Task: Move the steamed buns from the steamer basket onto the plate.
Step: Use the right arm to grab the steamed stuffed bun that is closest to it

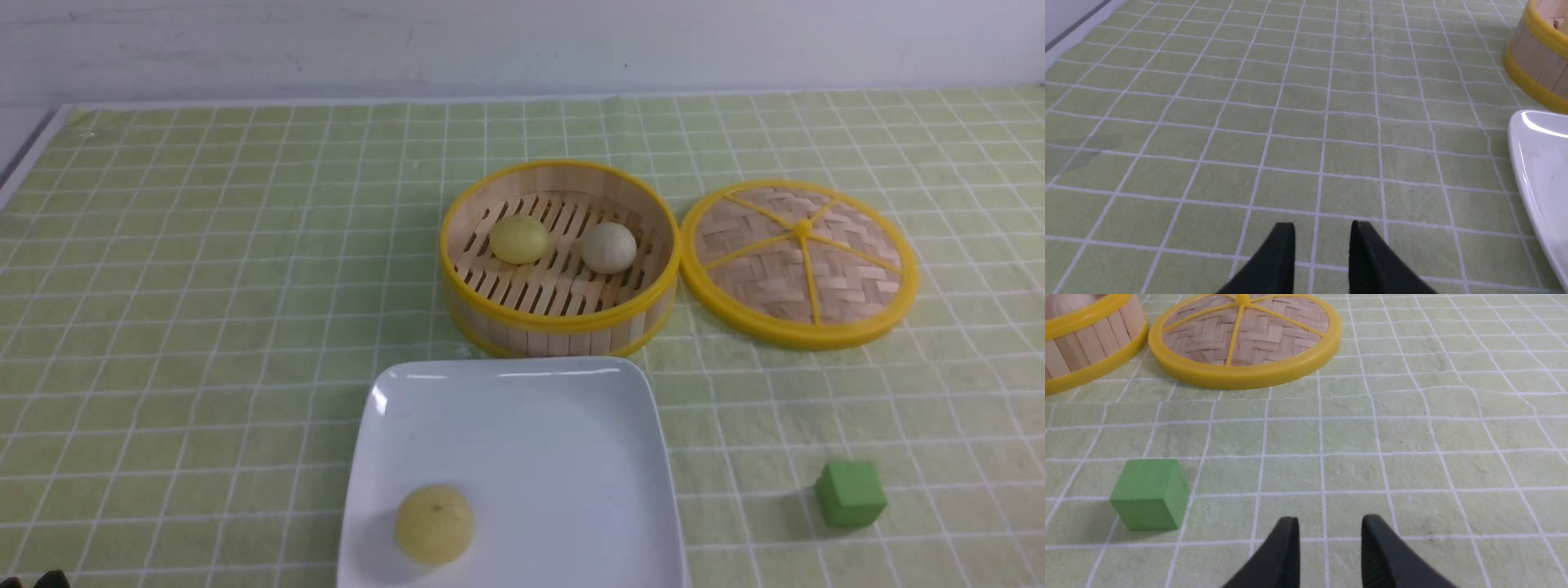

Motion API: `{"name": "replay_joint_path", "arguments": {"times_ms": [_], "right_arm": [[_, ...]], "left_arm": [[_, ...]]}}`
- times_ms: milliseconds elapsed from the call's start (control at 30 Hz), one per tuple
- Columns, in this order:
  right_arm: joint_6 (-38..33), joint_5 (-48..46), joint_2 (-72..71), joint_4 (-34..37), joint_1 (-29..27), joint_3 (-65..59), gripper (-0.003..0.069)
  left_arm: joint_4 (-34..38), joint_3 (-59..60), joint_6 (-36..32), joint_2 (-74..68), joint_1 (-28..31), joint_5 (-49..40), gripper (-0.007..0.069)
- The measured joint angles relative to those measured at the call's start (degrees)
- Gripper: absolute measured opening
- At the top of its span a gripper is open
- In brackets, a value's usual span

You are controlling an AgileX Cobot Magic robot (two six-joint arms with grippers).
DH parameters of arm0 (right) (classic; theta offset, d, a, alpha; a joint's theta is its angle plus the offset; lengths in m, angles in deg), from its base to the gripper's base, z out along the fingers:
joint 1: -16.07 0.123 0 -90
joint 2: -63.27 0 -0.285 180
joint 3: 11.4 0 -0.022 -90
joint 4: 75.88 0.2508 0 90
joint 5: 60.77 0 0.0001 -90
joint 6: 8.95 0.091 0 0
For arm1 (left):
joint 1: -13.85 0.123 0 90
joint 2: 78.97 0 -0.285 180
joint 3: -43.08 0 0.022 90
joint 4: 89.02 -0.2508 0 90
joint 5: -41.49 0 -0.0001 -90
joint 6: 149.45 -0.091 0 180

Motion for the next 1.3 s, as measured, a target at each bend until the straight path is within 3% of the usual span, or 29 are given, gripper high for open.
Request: {"name": "replay_joint_path", "arguments": {"times_ms": [367, 433, 533, 567, 633, 733, 1000, 1133, 1200, 1300], "right_arm": [[0.0, 0.0, 0.0, -0.07, 0.0, 0.0, 0.024], [2.2, 0.91, 0.0, 2.12, 0.0, -0.12, 0.024], [11.01, 3.17, 0.0, 12.53, 0.0, -0.44, 0.024], [11.64, 3.27, 0.0, 13.96, 0.0, -0.44, 0.024], [18.73, 3.95, 0.0, 21.7, 0.0, -0.44, 0.024], [22.3, 4.09, 0.0, 26.27, 0.0, -0.44, 0.024], [22.99, 6.67, 0.0, 27.89, 0.0, -0.44, 0.024], [22.33, 8.17, 0.0, 26.8, 0.0, 2.06, 0.02], [17.89, 10.87, 0.24, 22.37, -0.01, 7.66, 0.0123], [11.61, 10.87, 5.39, 13.12, -0.01, 18.72, -0.0001]], "left_arm": [[-1.68, 0.0, 1.69, 0.0, 0.0, -0.05, 0.0235], [6.32, 0.0, 9.1, 0.0, 0.0, 0.16, 0.0235], [23.42, 0.0, 25.72, 0.0, 0.0, -0.47, 0.0237], [24.31, 0.0, 25.72, 0.0, 0.0, -0.56, 0.0237], [32.47, 0.0, 35.32, 0.0, 0.0, -1.43, 0.0237], [34.69, 0.0, 39.25, 0.0, 0.0, -1.81, 0.0237], [33.7, 0.05, 40.24, 0.0, 0.0, -1.03, 0.023], [33.43, -4.55, 31.72, 0.0, 0.0, -3.57, 0.0141], [32.74, -11.34, 25.78, -0.47, 0.0, -7.23, 0.005], [30.67, -19.75, 20.96, -6.9, 0.0, -14.4, 0.0002]]}}
